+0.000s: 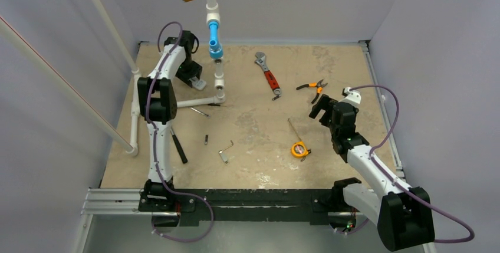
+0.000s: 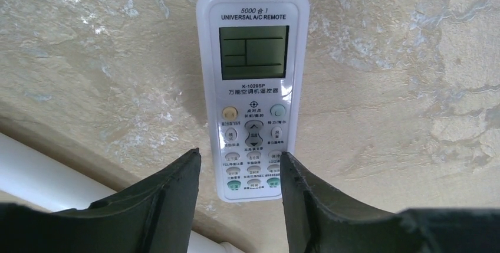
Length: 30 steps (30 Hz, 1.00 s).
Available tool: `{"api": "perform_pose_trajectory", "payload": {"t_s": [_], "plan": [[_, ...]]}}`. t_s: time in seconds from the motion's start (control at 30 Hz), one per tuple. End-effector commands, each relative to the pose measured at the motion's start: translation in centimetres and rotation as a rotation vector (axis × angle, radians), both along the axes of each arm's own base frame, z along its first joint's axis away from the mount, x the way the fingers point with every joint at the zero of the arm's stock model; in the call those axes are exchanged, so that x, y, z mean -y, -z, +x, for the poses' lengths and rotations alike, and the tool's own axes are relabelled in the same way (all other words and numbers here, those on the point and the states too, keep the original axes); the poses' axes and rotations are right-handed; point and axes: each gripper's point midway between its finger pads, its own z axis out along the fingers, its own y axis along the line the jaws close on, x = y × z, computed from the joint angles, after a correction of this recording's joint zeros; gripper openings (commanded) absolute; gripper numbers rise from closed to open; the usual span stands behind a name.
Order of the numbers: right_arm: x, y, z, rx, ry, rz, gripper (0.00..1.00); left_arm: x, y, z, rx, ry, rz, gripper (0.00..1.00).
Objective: Load the batteries into the remote control
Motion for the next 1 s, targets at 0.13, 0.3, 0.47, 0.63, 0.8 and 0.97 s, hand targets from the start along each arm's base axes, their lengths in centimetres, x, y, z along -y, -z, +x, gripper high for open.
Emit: {"api": "perform_pose_trajectory", "payload": {"t_s": [0.13,0.3,0.47,0.63,0.8,0.97], "plan": [[0.3,-1.0,0.3,0.051,0.02,-0.005,0.98,-0.6,-0.1,-0.6,-0.027,0.049,0.044,0.5],[0.2,-1.0,0.4,0.051,0.016,-0.002,0.98,-0.5,0.0,-1.1,-0.045,0.151,0.046,0.49],[0.1,-0.9,0.4,0.05,0.015,0.003,0.98,-0.8,-1.2,-2.0,-0.046,0.23,0.064,0.5],[0.1,-0.9,0.4,0.05,0.014,0.005,0.98,-2.5,-1.7,-3.0,-0.072,0.272,0.157,0.51],[0.1,-0.9,0.4,0.049,0.012,0.005,0.98,-2.9,-2.4,-2.8,-0.064,0.31,0.187,0.55],[0.1,-1.0,0.4,0.049,0.011,0.001,0.98,-2.9,-2.9,-2.0,-0.025,0.354,0.189,0.6]]}}
